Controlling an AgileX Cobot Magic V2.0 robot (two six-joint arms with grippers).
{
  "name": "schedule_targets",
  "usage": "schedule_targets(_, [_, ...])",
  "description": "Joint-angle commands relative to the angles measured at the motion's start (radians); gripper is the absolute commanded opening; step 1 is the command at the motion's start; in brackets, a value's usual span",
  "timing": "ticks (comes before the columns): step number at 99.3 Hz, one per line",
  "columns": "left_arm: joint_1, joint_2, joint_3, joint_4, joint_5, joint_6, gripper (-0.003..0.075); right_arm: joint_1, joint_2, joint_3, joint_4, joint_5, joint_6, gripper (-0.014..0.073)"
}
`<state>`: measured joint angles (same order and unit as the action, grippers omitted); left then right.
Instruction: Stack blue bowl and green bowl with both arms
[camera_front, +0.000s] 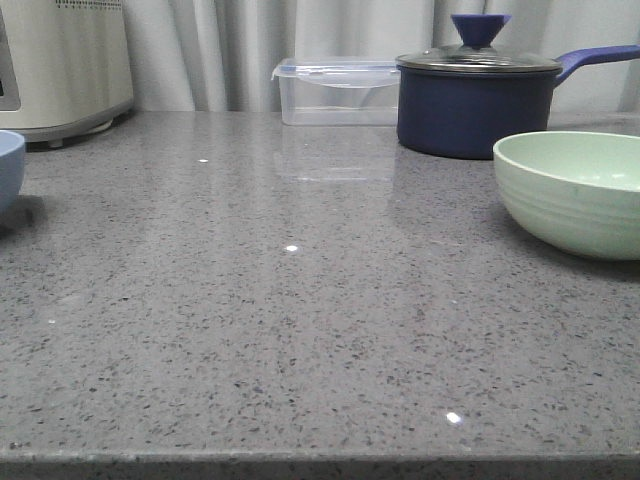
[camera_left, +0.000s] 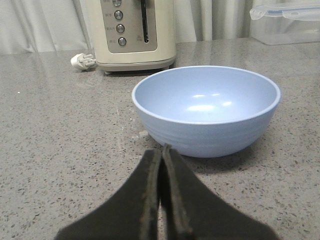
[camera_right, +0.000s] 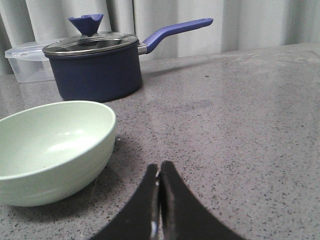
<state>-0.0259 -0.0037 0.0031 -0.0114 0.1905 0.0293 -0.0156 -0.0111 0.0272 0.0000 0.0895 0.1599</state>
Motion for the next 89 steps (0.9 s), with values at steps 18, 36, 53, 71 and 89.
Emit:
schedule_targets(18, [0.000, -0.036, 0.041, -0.004, -0.097, -0.008, -0.0020, -0.006, -0.017, 0.000, -0.011, -0.081, -0.005, -0.0067])
schedule_targets(36, [0.000, -0.036, 0.041, -0.004, -0.114, -0.008, -0.0020, -0.006, -0.017, 0.000, -0.011, -0.081, -0.005, -0.0067])
schedule_targets(53, [0.000, -0.036, 0.041, -0.004, -0.126, -0.008, -0.0020, -0.006, -0.017, 0.000, -0.011, -0.082, -0.005, -0.0067])
schedule_targets(71, [0.000, -0.036, 0.041, -0.004, -0.171, -0.008, -0.0020, -0.006, -0.017, 0.000, -0.011, -0.116, -0.005, -0.0067])
schedule_targets(89, [0.000, -0.036, 0.041, -0.004, -0.204, -0.008, -0.0020, -0.006, -0.017, 0.000, -0.011, -0.184, -0.005, -0.0067])
